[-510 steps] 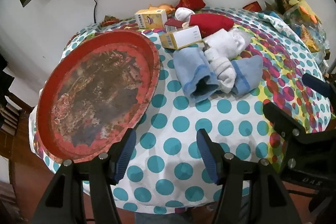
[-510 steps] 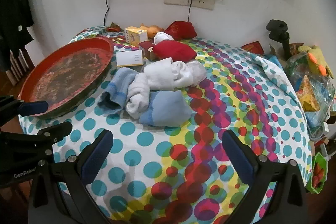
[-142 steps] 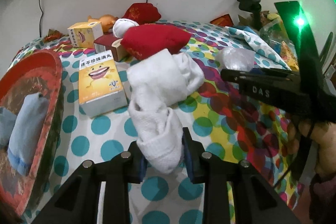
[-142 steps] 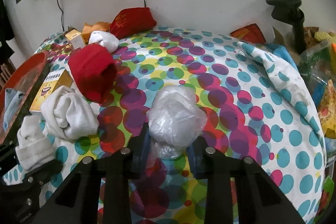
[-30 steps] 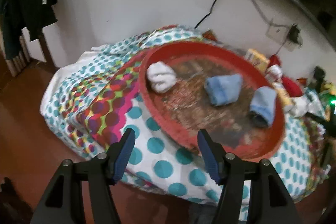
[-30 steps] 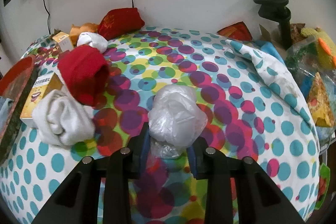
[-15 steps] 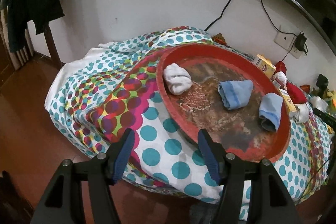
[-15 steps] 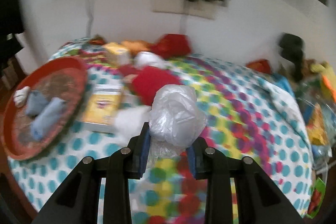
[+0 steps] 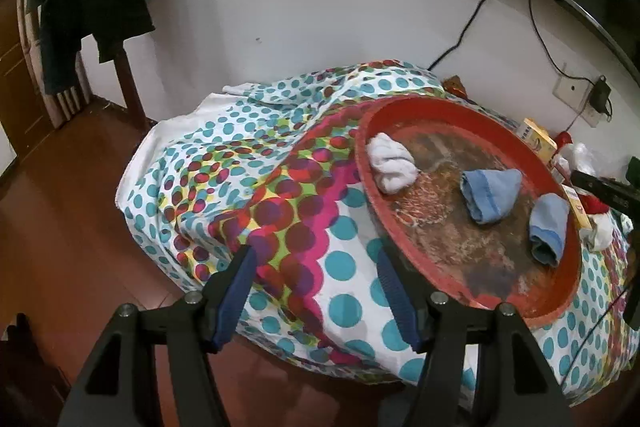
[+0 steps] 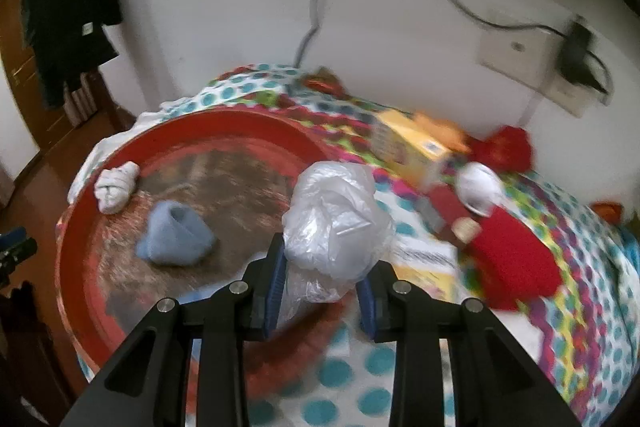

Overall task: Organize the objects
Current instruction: 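Carry the plastic bundle into the red tray and open the right gripper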

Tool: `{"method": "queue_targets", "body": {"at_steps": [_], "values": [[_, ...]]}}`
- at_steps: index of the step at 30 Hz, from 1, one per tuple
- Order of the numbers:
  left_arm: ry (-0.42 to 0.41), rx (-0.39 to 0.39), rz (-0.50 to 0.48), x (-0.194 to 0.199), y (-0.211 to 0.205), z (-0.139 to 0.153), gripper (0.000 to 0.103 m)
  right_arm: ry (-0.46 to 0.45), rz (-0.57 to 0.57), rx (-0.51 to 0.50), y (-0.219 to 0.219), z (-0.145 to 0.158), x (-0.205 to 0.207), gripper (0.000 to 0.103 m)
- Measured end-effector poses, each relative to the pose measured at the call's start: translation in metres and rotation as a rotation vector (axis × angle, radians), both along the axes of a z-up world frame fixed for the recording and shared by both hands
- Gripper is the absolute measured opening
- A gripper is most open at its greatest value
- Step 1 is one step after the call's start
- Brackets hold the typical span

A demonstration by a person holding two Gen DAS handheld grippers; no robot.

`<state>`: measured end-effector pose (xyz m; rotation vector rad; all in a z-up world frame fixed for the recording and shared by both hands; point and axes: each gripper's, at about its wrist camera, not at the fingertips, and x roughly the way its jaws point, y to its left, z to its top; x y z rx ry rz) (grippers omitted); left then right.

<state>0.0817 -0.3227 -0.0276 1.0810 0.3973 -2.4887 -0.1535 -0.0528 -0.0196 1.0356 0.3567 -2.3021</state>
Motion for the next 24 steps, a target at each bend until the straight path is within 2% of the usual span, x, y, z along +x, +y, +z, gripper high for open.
{"method": "queue_targets", "body": {"at_steps": [4,9,12,19,22,24], "values": [[0.009,0.008,0.007,0.002,-0.005,-0.001,0.064,-0.028,0.019,0.022,-0.030,-0.005,-0.012,0.031],[-0.019,0.003,-0.001,-0.002,-0.005,-0.008,0.064,-0.065,0.035,0.044,-0.059,-0.017,-0.031,0.031],[-0.017,0.039,-0.011,-0.002,-0.006,-0.011,0.064,-0.070,0.040,0.062,-0.070,-0.025,-0.035,0.031],[-0.025,0.044,-0.018,-0.004,-0.004,-0.012,0.064,-0.077,0.050,0.109,-0.090,-0.040,-0.043,0.033],[-0.029,0.038,-0.018,-0.004,-0.003,-0.013,0.064,-0.077,0.034,0.108,-0.091,-0.042,-0.043,0.038],[-0.040,0.019,-0.027,-0.006,0.000,-0.013,0.064,-0.076,0.031,0.105,-0.089,-0.041,-0.042,0.045]]}}
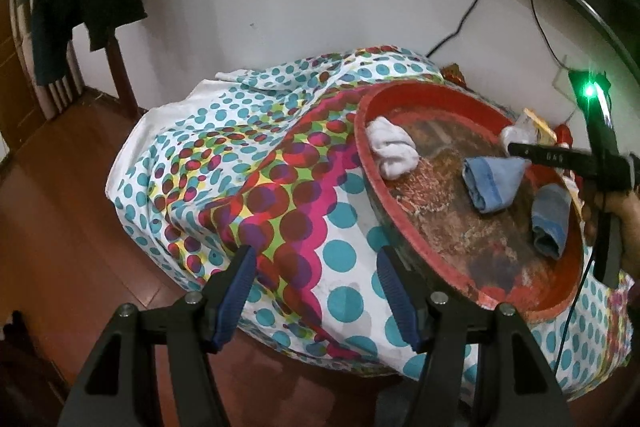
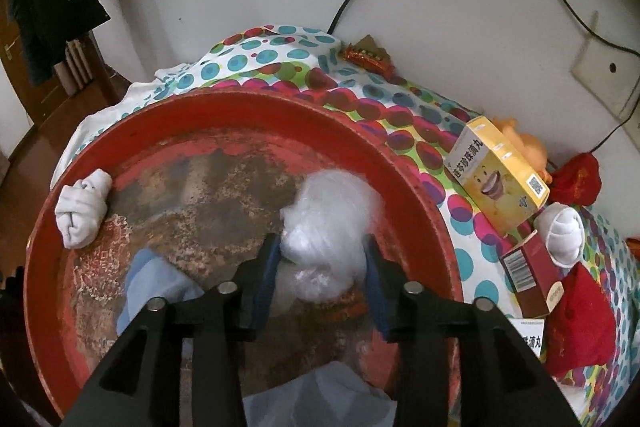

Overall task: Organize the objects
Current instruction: 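Carry the plastic bundle into the red tray and open the right gripper, then move the right gripper back toward the folded white sock on the bed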

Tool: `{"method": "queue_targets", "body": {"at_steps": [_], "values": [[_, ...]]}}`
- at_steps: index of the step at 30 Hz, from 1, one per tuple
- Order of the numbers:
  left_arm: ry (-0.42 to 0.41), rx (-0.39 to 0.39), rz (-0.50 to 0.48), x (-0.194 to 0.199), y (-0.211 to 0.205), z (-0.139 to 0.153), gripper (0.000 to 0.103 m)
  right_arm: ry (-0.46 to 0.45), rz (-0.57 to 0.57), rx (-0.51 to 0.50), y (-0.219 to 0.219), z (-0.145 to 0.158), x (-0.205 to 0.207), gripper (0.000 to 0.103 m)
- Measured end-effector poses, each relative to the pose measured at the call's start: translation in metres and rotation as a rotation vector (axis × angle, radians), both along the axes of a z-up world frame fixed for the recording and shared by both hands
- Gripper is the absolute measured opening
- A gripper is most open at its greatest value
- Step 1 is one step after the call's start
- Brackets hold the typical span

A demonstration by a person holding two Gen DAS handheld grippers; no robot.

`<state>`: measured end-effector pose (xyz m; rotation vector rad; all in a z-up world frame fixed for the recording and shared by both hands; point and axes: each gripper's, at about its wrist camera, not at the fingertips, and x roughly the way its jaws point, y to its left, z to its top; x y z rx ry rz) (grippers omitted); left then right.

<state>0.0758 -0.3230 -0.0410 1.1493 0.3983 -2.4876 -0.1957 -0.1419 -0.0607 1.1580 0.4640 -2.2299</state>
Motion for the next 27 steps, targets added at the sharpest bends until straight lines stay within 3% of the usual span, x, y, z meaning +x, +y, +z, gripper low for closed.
{"method": "queue_targets", "body": {"at_steps": [9,13,18,21,27], "values": [[-0.002,-0.020,-0.019,-0.002,0.010,0.001,0.064,0.038,-0.027,-0.134,0.062,0.038,0.037,0.051],[0.006,-0.012,-0.045,-0.003,0.020,0.003,0.064,0.087,-0.065,-0.124,0.107,0.046,0.052,0.053],[0.004,-0.052,-0.086,-0.007,0.040,0.007,0.064,0.112,-0.154,-0.060,0.176,0.039,0.057,0.055],[0.004,-0.053,-0.104,-0.009,0.051,0.008,0.064,0.079,-0.220,-0.082,0.216,0.029,0.052,0.055],[-0.003,-0.108,-0.151,-0.014,0.075,0.013,0.064,0.042,-0.263,-0.099,0.252,0.006,0.044,0.055]]}}
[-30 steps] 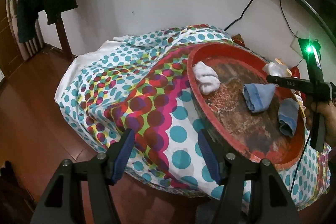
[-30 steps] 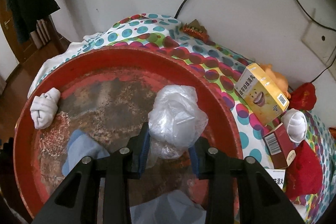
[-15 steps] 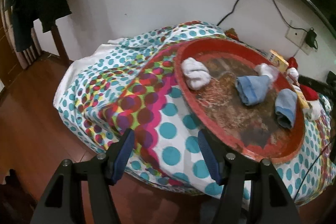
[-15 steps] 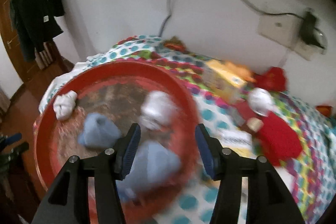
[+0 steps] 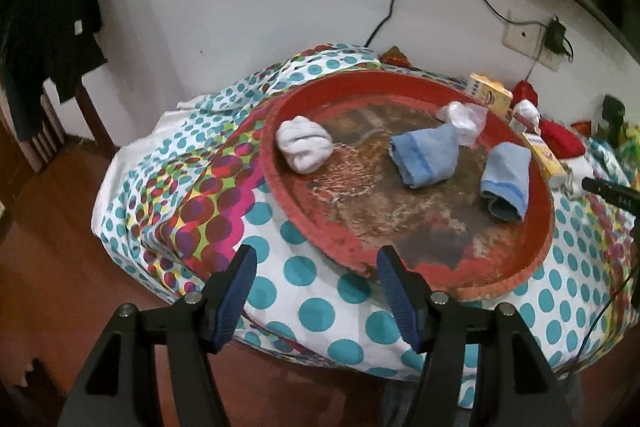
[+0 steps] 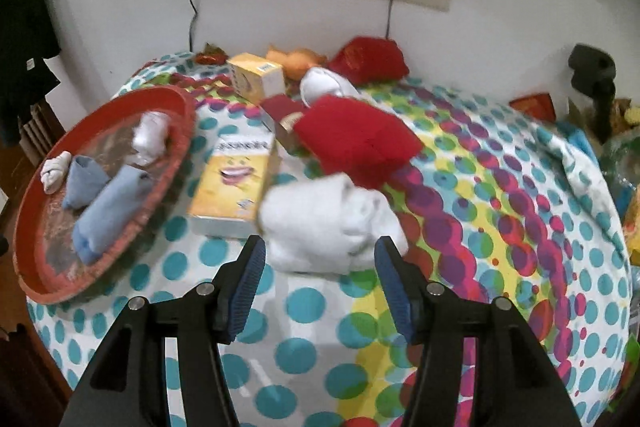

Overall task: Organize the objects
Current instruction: 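Move the right gripper back toward the folded white sock on the bed, then grasp the folded white sock with the right gripper while the left gripper grasps the yellow medicine box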

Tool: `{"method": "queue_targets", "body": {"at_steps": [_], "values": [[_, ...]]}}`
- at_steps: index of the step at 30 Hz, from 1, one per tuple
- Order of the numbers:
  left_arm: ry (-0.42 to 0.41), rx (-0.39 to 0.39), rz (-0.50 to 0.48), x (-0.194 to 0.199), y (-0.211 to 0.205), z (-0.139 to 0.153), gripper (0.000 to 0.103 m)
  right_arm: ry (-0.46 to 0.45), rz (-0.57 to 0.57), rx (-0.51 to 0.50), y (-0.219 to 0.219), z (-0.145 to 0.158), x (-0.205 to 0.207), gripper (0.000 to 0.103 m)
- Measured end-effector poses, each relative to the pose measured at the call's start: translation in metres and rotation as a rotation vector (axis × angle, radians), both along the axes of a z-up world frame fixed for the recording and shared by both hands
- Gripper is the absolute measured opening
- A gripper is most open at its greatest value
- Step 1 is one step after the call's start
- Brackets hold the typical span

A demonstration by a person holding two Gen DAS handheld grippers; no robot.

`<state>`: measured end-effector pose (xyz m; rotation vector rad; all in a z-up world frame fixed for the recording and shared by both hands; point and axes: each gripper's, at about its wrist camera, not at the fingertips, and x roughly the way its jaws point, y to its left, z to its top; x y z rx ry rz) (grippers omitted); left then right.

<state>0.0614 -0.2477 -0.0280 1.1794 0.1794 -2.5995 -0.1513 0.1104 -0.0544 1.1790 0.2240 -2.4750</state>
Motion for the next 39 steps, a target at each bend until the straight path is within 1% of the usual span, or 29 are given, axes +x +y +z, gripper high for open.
{"method": "queue_targets", "body": {"at_steps": [3,5,9,14,16,19,20,21,23,25,27,30,32,33,35,37,39], "values": [[-0.005,0.003,-0.024,-0.004,0.012,0.003,0.064,0.001,-0.003,0.011,0.004,-0.007,-0.008,0.059],[-0.013,0.001,-0.048,-0.008,0.021,0.006,0.064,-0.005,0.003,-0.010,0.004,-0.009,-0.011,0.060],[-0.034,-0.042,-0.113,-0.020,0.048,0.009,0.064,0.018,0.010,-0.024,0.002,-0.011,-0.016,0.069],[-0.038,-0.074,-0.199,-0.034,0.083,0.017,0.064,0.030,-0.005,-0.008,-0.004,-0.016,-0.029,0.070],[-0.035,-0.089,-0.231,-0.042,0.099,0.021,0.064,0.021,-0.012,-0.008,-0.005,-0.020,-0.036,0.070],[-0.027,-0.089,-0.279,-0.055,0.122,0.027,0.064,0.022,-0.020,-0.020,-0.001,-0.023,-0.044,0.068],[-0.022,-0.081,-0.298,-0.059,0.129,0.029,0.064,0.029,-0.022,-0.018,0.001,-0.024,-0.046,0.062],[-0.020,-0.068,-0.324,-0.065,0.138,0.032,0.064,0.044,-0.023,-0.009,0.003,-0.023,-0.046,0.054],[-0.020,-0.041,-0.353,-0.075,0.153,0.036,0.064,0.067,-0.034,0.001,0.011,-0.021,-0.047,0.047],[-0.029,0.003,-0.390,-0.087,0.168,0.037,0.064,0.073,-0.048,0.002,0.020,-0.019,-0.046,0.043],[-0.026,0.052,-0.414,-0.098,0.184,0.038,0.064,0.114,-0.073,0.051,0.033,-0.016,-0.043,0.043],[-0.032,0.089,-0.450,-0.118,0.210,0.036,0.064,0.125,-0.108,0.073,0.061,-0.017,-0.041,0.043],[-0.029,0.105,-0.470,-0.131,0.226,0.034,0.064,0.104,-0.132,0.043,0.080,-0.018,-0.044,0.043],[-0.028,0.111,-0.469,-0.139,0.233,0.033,0.064,0.090,-0.143,-0.003,0.091,-0.018,-0.045,0.043],[-0.030,0.146,-0.490,-0.153,0.243,0.029,0.064,0.065,-0.153,-0.039,0.103,-0.020,-0.048,0.043],[-0.053,0.166,-0.476,-0.168,0.251,0.023,0.064,0.050,-0.154,-0.066,0.106,-0.021,-0.050,0.043],[-0.077,0.161,-0.457,-0.183,0.260,0.017,0.064,0.029,-0.142,-0.054,0.102,-0.024,-0.053,0.045]]}}
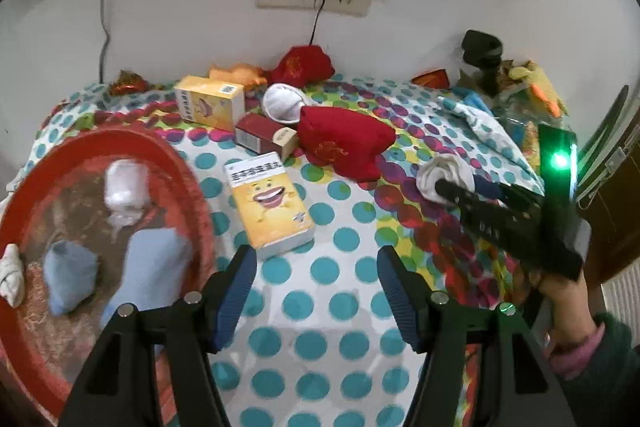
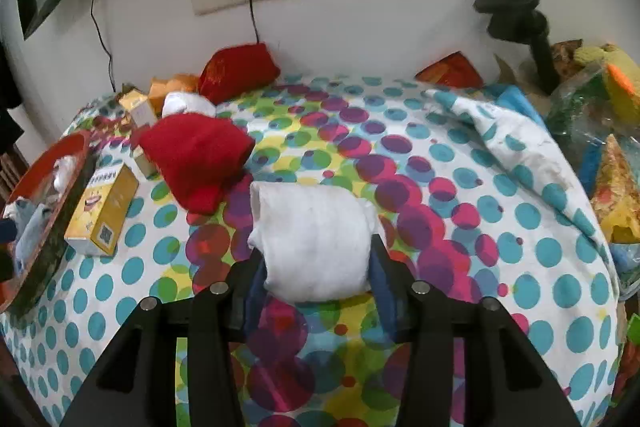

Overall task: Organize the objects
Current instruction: 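Grasp the folded white sock with the right gripper while the left gripper grasps the yellow medicine box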

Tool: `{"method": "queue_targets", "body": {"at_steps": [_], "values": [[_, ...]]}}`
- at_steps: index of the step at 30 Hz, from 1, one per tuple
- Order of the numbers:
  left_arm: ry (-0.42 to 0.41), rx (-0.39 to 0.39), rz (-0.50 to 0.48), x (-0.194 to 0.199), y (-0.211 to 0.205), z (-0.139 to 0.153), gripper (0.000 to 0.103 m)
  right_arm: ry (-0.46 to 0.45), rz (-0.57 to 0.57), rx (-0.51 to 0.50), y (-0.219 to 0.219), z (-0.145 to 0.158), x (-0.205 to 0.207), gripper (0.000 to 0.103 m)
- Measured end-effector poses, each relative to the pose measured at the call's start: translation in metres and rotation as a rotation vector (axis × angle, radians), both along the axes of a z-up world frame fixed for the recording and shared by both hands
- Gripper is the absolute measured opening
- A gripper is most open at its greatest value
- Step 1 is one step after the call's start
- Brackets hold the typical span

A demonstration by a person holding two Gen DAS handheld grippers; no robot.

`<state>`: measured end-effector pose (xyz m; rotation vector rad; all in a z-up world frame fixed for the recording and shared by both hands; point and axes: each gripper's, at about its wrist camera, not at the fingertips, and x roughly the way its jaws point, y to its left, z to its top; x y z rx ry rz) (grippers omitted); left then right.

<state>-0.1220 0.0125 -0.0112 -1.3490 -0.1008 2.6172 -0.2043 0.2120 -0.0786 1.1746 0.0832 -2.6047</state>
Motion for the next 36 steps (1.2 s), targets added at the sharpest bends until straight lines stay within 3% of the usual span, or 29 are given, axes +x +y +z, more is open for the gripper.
{"method": "queue_targets", "body": {"at_steps": [5,7,11,17,21,36], "values": [[-0.027,-0.029,0.078,-0.029,0.012,-0.010,0.064,-0.001,0.019,0.068,-0.013,-0.004,0.001,0.047],[-0.045,-0.003,0.085,-0.038,0.013,-0.014,0.064,-0.008,0.018,0.045,-0.009,-0.004,0.000,0.047],[-0.069,-0.026,0.139,-0.055,0.014,-0.023,0.064,-0.023,0.017,-0.008,-0.002,-0.004,-0.002,0.047],[-0.110,-0.033,0.217,-0.072,0.008,-0.034,0.064,-0.023,0.016,-0.013,-0.001,-0.003,-0.002,0.048],[-0.092,-0.098,0.243,-0.080,0.007,-0.039,0.064,-0.027,0.016,-0.033,0.000,-0.003,-0.001,0.048],[-0.046,-0.192,0.286,-0.075,0.016,-0.045,0.069,-0.031,0.015,-0.046,0.002,-0.004,-0.004,0.048]]}}
